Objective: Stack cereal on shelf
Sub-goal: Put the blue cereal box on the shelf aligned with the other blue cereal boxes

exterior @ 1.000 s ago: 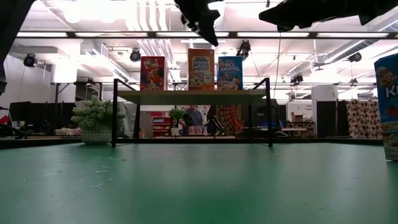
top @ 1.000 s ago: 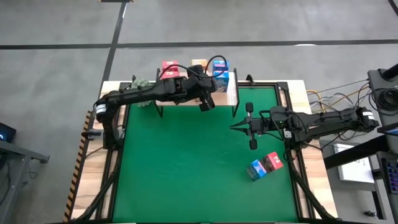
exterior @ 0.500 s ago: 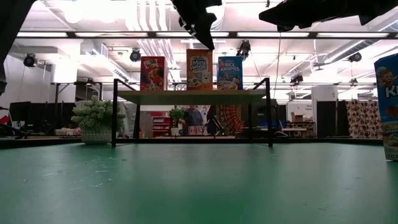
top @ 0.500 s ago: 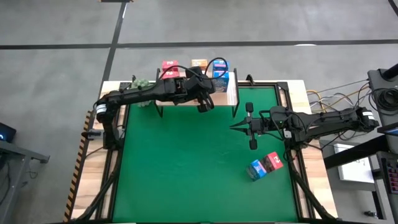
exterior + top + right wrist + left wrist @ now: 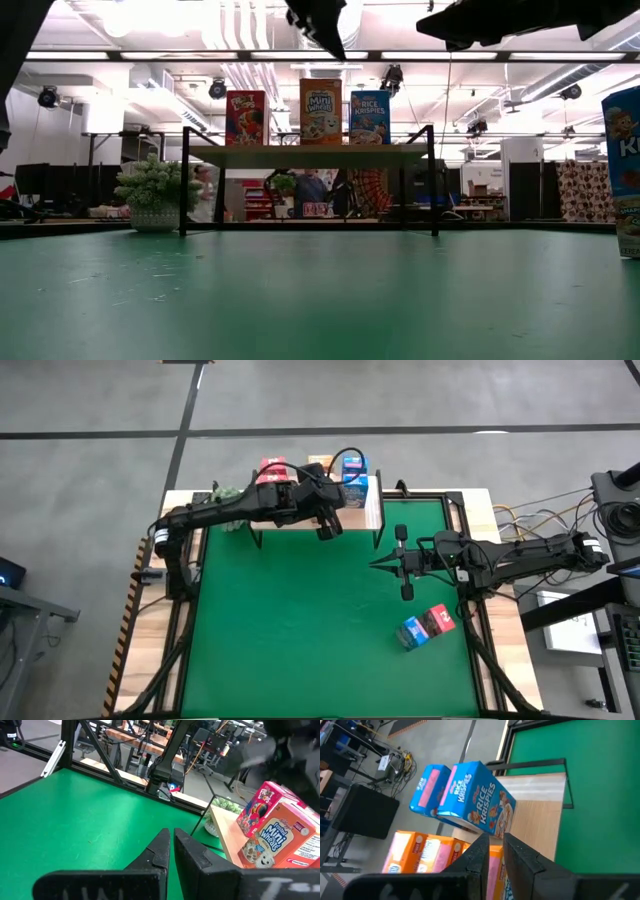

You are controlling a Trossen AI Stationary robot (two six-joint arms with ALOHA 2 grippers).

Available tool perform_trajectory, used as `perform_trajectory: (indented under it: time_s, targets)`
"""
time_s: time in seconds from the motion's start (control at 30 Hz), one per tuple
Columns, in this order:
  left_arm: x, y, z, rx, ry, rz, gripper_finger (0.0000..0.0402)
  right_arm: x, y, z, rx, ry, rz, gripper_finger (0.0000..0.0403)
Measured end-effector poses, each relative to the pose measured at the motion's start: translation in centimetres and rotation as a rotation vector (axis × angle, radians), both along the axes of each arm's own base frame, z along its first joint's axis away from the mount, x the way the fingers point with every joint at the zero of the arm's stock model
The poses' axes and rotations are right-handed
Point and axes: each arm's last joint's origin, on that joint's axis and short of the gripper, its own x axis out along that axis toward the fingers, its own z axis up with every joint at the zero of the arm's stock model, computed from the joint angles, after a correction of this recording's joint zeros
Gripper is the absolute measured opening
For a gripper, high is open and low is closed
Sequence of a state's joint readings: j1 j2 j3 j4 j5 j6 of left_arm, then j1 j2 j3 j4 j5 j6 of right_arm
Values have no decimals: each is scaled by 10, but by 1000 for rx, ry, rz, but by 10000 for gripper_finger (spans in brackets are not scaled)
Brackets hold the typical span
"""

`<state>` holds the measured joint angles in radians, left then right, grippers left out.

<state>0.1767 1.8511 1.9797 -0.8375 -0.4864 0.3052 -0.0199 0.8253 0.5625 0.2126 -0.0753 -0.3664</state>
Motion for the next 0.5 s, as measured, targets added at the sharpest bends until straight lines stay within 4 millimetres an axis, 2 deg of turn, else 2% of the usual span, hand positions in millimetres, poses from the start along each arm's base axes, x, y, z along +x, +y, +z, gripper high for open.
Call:
perform_trajectory:
  time_s: [0.27, 0.5]
  targets:
    - [-11, -23, 28, -20, -20, -34, 39, 0, 0, -1, 0, 9, 0, 13]
    - [-22, -52, 26, -59, -29, -75, 39, 0, 0, -1, 3, 9, -1, 13]
